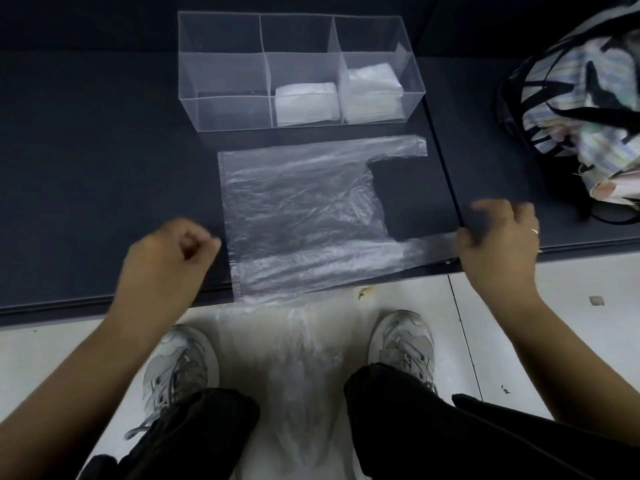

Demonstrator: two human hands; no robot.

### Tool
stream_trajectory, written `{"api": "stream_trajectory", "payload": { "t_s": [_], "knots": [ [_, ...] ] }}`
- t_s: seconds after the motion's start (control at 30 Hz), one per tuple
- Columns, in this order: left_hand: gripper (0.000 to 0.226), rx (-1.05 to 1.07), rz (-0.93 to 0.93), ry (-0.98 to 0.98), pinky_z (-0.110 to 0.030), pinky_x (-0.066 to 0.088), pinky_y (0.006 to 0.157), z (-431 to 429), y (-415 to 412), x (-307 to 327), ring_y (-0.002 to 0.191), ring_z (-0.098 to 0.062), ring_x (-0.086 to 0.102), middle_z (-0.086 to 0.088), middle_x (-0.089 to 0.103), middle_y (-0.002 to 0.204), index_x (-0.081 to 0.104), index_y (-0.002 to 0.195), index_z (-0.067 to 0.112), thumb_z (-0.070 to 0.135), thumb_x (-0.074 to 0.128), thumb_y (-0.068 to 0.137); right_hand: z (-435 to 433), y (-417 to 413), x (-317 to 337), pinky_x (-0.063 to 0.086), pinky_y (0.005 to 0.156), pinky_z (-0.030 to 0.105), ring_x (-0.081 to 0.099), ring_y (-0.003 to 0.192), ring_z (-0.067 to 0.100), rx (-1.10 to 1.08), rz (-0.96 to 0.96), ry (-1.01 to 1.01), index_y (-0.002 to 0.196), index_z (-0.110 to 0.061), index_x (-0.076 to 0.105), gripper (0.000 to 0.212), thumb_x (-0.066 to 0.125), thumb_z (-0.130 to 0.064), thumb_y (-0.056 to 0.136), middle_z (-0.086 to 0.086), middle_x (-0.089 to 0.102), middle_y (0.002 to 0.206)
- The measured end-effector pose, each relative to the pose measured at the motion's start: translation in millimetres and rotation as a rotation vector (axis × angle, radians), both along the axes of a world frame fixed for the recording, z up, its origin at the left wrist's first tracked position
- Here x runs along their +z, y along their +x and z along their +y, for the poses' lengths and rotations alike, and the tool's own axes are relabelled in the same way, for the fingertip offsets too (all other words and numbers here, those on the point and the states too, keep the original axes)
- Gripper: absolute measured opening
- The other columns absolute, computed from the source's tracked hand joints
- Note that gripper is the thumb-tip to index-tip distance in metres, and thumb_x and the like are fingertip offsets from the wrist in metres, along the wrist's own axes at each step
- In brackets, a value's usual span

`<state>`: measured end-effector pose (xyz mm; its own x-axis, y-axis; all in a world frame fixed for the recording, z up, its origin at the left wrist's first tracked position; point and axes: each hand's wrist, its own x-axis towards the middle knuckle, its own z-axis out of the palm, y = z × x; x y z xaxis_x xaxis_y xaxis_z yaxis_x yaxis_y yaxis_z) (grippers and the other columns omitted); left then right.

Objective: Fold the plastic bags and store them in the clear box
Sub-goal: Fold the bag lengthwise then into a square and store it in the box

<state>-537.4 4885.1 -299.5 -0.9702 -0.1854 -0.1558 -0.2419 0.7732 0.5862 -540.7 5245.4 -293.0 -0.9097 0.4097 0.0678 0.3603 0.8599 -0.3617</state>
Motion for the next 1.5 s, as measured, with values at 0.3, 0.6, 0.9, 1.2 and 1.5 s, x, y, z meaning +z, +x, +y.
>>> {"api": "stream_trajectory", "payload": {
  "t_s": [0.3, 0.6, 0.9, 1.2, 1.5],
  "knots": [
    [0.068, -0.489, 0.07, -0.446, -0.038, -0.01, 0.118, 41.7, -30.2, -46.8, 0.148, -0.017, -0.008, -0.006, -0.006, 0.16, 0.0, 0.151, 0.009, 0.048, 0.008, 0.097, -166.1, -25.6, -32.9, 0.008, 0.12, 0.037, 0.016, 0.147, 0.025, 0.869, -0.079, -0.155, 0.148, -0.008, 0.03, 0.052, 0.045, -0.024, 0.101, 0.013, 0.021, 0.157],
    [0.078, -0.5, 0.074, -0.515, -0.041, -0.009, 0.119, 35.5, -29.0, -55.5, 0.146, -0.013, -0.011, 0.001, -0.01, 0.159, -0.008, 0.15, 0.016, 0.063, -0.003, 0.088, -59.4, -35.5, -55.4, -0.007, 0.119, 0.042, -0.004, 0.149, 0.02, 0.391, -0.263, 0.243, 0.154, -0.02, 0.006, 0.071, 0.018, -0.059, 0.096, 0.004, 0.0, 0.162],
    [0.082, -0.496, 0.096, -0.483, -0.037, -0.015, 0.116, 25.1, -68.6, -49.1, 0.147, -0.014, -0.007, -0.001, -0.001, 0.161, 0.004, 0.153, 0.013, 0.065, 0.001, 0.089, -136.6, -90.3, -43.0, -0.007, 0.117, 0.031, 0.003, 0.148, 0.02, 0.833, -0.152, 0.152, 0.153, -0.013, 0.013, 0.065, 0.034, -0.045, 0.1, 0.006, 0.008, 0.161],
    [0.085, -0.552, 0.02, -0.574, -0.04, -0.014, 0.117, 21.7, -75.1, -52.1, 0.146, -0.013, -0.016, 0.0, -0.013, 0.16, -0.012, 0.151, 0.015, 0.068, -0.003, 0.084, -18.7, -121.7, -62.1, 0.001, 0.12, 0.045, 0.003, 0.148, 0.024, 0.318, -0.201, 0.251, 0.153, -0.014, 0.012, 0.068, 0.024, -0.052, 0.099, 0.009, 0.006, 0.161],
    [0.082, -0.922, 0.225, -0.434, -0.047, 0.016, 0.115, 9.6, 12.8, -41.3, 0.145, -0.021, 0.021, -0.007, 0.027, 0.156, 0.027, 0.149, 0.01, 0.066, 0.035, 0.089, -89.2, -10.3, -20.9, 0.005, 0.12, 0.028, 0.009, 0.148, 0.013, 0.941, -0.127, -0.117, 0.152, -0.021, 0.021, 0.081, 0.039, -0.068, 0.088, -0.001, 0.012, 0.161]
  ]
}}
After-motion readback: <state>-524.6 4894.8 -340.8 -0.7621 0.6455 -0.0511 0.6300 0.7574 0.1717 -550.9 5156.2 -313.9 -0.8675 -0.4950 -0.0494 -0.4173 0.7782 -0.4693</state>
